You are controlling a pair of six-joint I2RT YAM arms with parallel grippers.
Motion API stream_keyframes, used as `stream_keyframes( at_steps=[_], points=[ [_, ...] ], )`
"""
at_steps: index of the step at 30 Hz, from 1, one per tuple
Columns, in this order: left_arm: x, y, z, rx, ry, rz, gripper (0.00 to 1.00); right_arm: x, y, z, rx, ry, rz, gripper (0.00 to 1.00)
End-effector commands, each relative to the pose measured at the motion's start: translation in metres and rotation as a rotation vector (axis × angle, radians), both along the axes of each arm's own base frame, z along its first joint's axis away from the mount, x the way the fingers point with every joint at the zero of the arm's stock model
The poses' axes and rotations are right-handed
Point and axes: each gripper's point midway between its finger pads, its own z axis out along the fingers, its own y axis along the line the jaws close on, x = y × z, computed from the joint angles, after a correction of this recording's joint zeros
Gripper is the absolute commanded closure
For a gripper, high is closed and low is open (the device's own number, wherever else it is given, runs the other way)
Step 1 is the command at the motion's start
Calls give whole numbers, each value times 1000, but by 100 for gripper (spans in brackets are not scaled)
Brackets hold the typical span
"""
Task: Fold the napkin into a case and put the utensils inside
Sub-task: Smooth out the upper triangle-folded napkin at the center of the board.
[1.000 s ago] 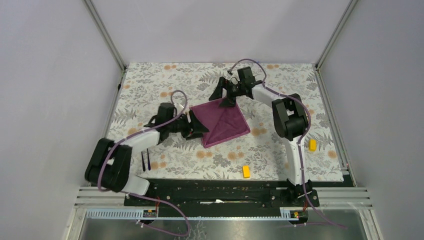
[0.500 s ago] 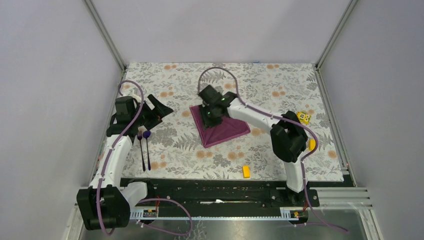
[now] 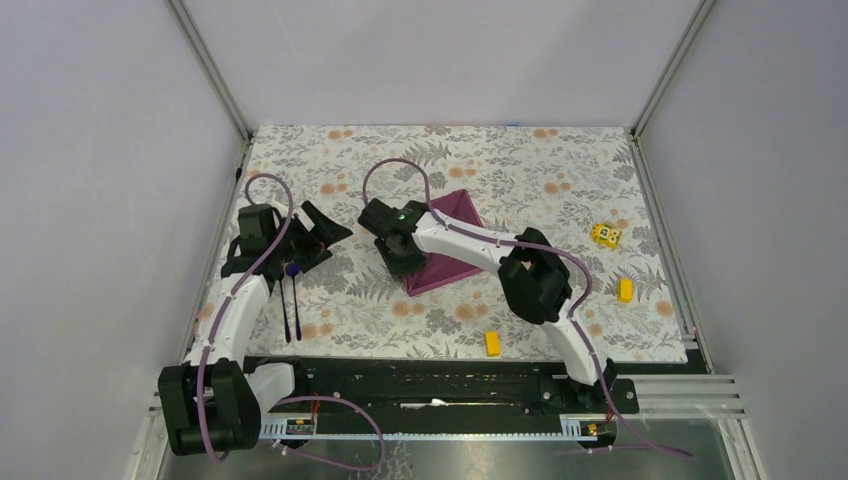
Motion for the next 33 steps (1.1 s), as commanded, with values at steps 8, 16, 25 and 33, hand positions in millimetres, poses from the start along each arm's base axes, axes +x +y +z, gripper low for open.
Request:
stream_keyframes(
  at_steps=[8,16,25,33],
  points=[
    [3,-5,1,-38,-57,-25,8,-1,9,-6,-79,-30,-2,65],
    [3,-5,-2,-38,-50,-29,7,-4,13,16,-45,-40,19,61],
    [3,-6,-1,-43,-47,-33,7,-3,14,7,-40,-51,23,63],
    [2,-6,-2,-35,-38,-39,7,1,12,-6,-79,-54,26,67]
  ],
)
